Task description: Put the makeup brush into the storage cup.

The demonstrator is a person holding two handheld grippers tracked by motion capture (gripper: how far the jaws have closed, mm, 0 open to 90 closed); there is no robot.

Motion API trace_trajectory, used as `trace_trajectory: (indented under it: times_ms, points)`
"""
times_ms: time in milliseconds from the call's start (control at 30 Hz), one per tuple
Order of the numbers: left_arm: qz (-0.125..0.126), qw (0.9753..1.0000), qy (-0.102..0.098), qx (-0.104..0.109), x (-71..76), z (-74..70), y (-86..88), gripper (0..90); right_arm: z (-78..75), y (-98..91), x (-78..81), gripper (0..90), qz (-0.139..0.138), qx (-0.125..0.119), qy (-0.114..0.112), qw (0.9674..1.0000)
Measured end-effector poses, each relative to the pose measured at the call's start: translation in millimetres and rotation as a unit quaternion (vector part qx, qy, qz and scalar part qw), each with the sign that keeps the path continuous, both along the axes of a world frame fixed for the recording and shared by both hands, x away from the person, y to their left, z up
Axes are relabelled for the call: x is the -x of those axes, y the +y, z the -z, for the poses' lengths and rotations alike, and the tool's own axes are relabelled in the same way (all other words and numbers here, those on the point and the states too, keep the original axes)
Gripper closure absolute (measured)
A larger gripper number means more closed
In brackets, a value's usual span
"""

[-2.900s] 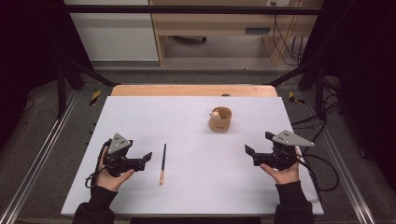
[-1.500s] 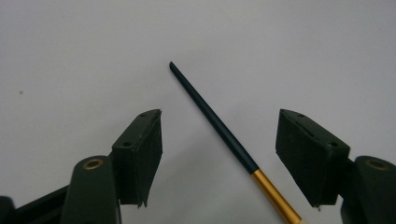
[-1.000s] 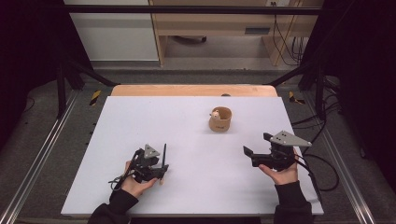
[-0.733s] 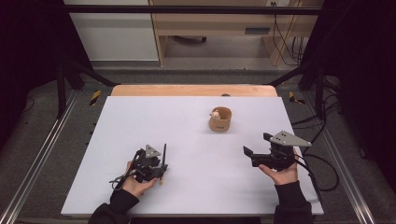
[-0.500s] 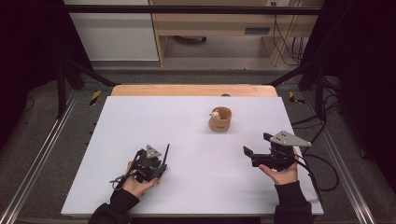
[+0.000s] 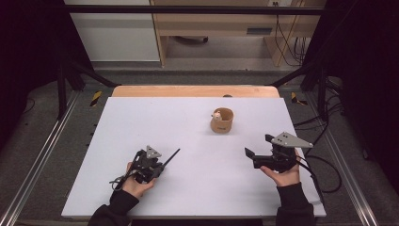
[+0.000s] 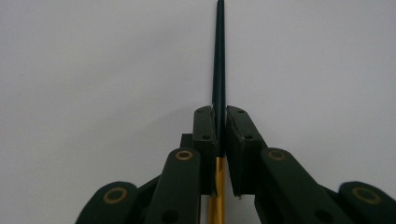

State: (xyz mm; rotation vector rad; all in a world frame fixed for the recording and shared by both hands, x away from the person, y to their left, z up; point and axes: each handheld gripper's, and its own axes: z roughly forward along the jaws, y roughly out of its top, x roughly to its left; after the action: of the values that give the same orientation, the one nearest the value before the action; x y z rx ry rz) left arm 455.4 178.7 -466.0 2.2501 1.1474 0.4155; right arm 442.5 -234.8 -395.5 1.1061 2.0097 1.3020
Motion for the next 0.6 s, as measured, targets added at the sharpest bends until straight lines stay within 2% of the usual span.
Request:
trace_trajectory:
  times_ms: [100,267,400,600]
  points:
    - [0.005,1.0,0.0,-0.002,-0.5,-0.3,-0.1,81.7,0.1,0.1,0.1,8.6,0.0,0.0,0.001,1.0]
    - [0.014,0.9999,0.0,0.0,-1.2,-3.6,0.4,72.9,0.2,0.3,0.0,8.6,0.0,0.0,0.001,1.0]
    - [0.03,0.9995,-0.013,0.001,-3.0,-16.5,1.7,64.9,0.1,-0.2,0.2,8.6,0.0,0.001,0.001,1.0]
    - [0.046,0.9988,-0.017,0.0,-8.0,-29.5,0.4,58.4,-1.1,-1.7,1.2,8.5,0.003,-0.001,0.001,1.0]
